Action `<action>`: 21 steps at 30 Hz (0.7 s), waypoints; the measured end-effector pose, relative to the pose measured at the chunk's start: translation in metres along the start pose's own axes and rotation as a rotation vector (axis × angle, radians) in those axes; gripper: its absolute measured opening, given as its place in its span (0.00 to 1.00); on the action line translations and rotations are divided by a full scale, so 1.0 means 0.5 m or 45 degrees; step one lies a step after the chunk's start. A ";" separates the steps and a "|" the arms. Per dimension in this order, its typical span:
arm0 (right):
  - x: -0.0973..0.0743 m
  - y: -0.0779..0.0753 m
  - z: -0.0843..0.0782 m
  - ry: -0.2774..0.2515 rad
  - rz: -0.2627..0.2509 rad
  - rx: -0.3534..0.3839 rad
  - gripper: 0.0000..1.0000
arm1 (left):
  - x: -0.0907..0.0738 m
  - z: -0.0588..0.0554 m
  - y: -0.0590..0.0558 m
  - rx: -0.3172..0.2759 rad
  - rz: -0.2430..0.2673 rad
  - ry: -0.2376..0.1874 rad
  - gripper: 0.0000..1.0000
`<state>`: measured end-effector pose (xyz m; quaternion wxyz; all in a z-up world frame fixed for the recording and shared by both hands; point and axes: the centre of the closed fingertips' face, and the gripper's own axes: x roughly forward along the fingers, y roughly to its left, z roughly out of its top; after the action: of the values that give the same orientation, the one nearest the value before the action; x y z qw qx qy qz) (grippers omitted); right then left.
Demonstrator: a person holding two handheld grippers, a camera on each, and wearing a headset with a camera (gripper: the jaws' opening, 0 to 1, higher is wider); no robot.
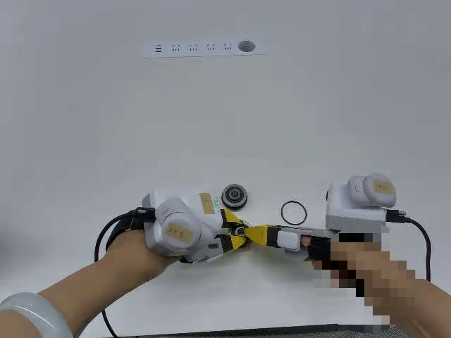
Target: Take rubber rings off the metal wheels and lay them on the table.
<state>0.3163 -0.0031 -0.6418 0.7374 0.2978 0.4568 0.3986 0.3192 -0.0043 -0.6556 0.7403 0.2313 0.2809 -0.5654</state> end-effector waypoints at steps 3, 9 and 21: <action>-0.001 -0.001 0.001 -0.003 -0.005 -0.003 0.01 | 0.000 0.000 -0.001 -0.002 0.002 -0.009 0.13; -0.001 -0.007 0.003 -0.013 -0.024 -0.006 0.01 | -0.001 0.000 -0.001 -0.006 0.005 -0.017 0.14; -0.002 -0.018 0.002 -0.012 -0.047 -0.004 0.02 | -0.021 0.006 0.004 -0.021 0.033 -0.051 0.18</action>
<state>0.3198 -0.0087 -0.6480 0.7472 0.2901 0.4581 0.3842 0.3192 0.0018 -0.6461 0.7549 0.2173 0.2675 -0.5580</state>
